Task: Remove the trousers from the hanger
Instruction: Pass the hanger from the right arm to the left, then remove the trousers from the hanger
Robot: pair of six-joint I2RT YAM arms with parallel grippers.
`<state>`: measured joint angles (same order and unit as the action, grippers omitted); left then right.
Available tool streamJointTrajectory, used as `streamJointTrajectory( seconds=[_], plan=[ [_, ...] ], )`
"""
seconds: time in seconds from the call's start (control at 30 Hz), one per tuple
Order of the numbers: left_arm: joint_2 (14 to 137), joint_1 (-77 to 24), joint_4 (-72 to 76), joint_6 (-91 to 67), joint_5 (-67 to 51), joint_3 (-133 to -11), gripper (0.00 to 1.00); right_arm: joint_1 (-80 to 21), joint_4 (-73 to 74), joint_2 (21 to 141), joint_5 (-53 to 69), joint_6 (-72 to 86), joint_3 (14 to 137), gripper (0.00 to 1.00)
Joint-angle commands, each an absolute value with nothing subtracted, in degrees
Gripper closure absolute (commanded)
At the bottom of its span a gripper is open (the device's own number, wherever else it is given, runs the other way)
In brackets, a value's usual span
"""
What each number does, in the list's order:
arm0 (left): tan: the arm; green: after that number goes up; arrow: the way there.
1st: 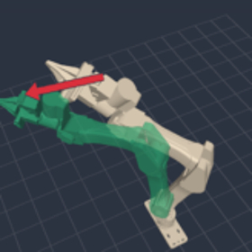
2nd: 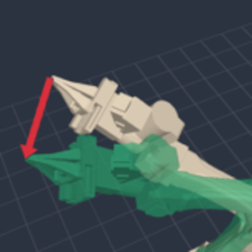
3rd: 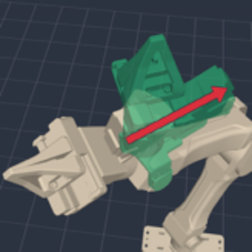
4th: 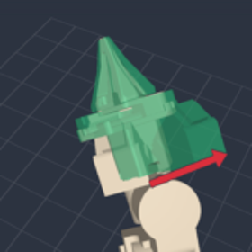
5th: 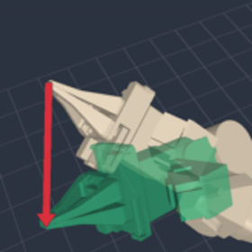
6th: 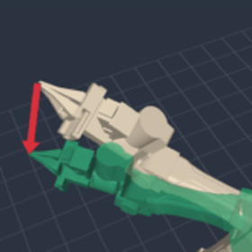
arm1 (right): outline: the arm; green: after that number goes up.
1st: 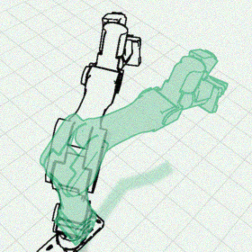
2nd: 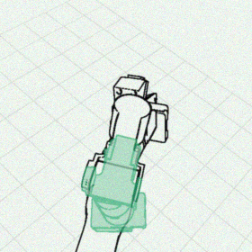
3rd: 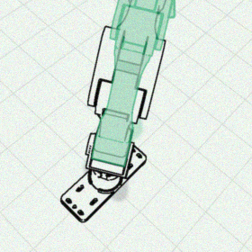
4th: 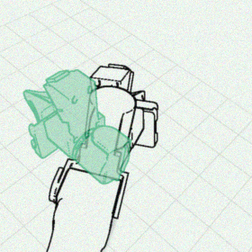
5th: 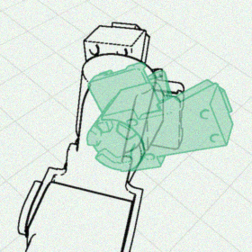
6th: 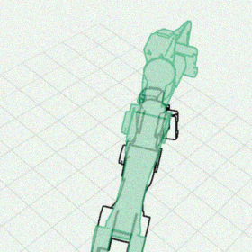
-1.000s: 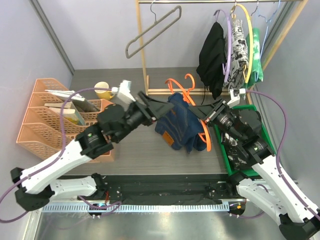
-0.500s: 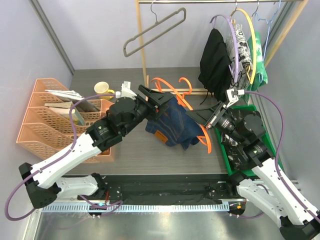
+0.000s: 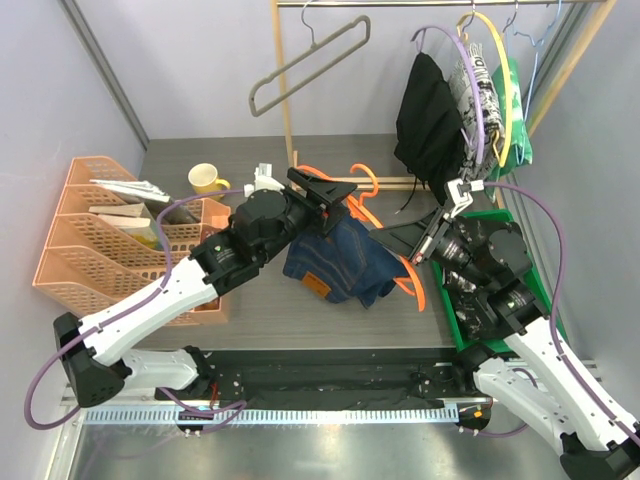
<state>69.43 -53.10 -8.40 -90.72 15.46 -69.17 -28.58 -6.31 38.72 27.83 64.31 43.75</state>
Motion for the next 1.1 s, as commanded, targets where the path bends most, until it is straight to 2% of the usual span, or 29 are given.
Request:
streamJointTrajectory(
  seconds=[0.0,0.07,0.1,0.23,0.27,0.3,0.33,0.43,0.47,0.53,0.57,0.6,0.63,0.67,0.73,0.83,0.93,1.07],
  plan=[
    [69.70,-52.73,-2.91,-91.41,17.75,-70.49,0.39,-29.27,-14.68,36.04,29.79,63.46,45.97,0.99],
    [70.57,-52.73,-0.80,-91.23,17.23,-70.58,0.47,-29.36,-14.15,35.86,30.14,63.02,45.70,0.99],
    [71.01,-52.73,-0.27,-91.58,16.62,-70.58,0.55,-29.44,-13.98,35.95,30.32,62.84,45.62,0.99],
    [72.60,-52.82,2.55,-91.76,12.84,-70.84,0.74,-29.71,-12.84,36.12,30.24,60.83,45.70,0.99],
    [72.68,-52.74,2.64,-91.58,12.48,-70.84,0.91,-29.79,-12.48,36.12,30.15,60.47,45.79,0.99],
    [72.69,-52.73,2.72,-91.32,12.13,-70.93,0.98,-29.71,-11.52,36.30,30.15,59.86,45.97,0.99],
    [72.69,-52.73,2.46,-90.45,11.69,-71.10,1.00,-29.79,-10.64,36.30,30.23,58.46,46.49,0.99],
    [72.68,-52.73,1.67,-89.65,8.01,-71.63,1.00,-29.79,-5.11,36.56,29.62,55.21,48.68,0.99],
    [72.60,-52.73,2.54,-89.39,4.95,-71.28,1.00,-29.71,-4.05,36.74,29.62,53.19,49.13,0.93],
    [72.60,-52.38,3.26,-88.86,1.34,-71.01,1.00,-29.79,-0.89,37.00,29.88,51.08,50.88,0.80],
    [72.42,-52.30,2.64,-88.42,0.36,-71.10,1.00,-29.79,-0.18,37.52,30.23,48.54,51.67,0.68],
    [72.33,-51.77,2.46,-88.16,-3.82,-70.93,1.00,-29.71,3.57,37.70,30.93,46.95,52.55,0.62],
    [71.64,-51.51,2.03,-88.07,-5.08,-70.67,1.00,-29.79,5.08,37.88,31.11,45.45,54.30,0.49],
    [71.20,-51.24,2.02,-88.07,-6.32,-70.23,1.00,-29.71,6.66,38.05,31.20,44.05,55.19,0.41],
    [70.32,-49.93,0.28,-87.80,-10.53,-70.48,1.00,-29.71,11.06,38.14,30.68,38.78,58.08,0.27],
    [67.86,-47.99,-2.63,-87.89,-14.58,-70.75,1.00,-29.79,17.30,37.71,28.31,30.26,61.42,0.13],
    [64.25,-46.15,-7.88,-87.54,-16.25,-73.37,1.00,-29.79,21.44,35.95,22.88,21.99,61.88,0.03],
    [61.53,-42.38,-13.08,-88.68,-19.77,-78.83,1.00,-29.79,17.85,32.79,21.88,13.64,56.97,0.02]
  ],
)
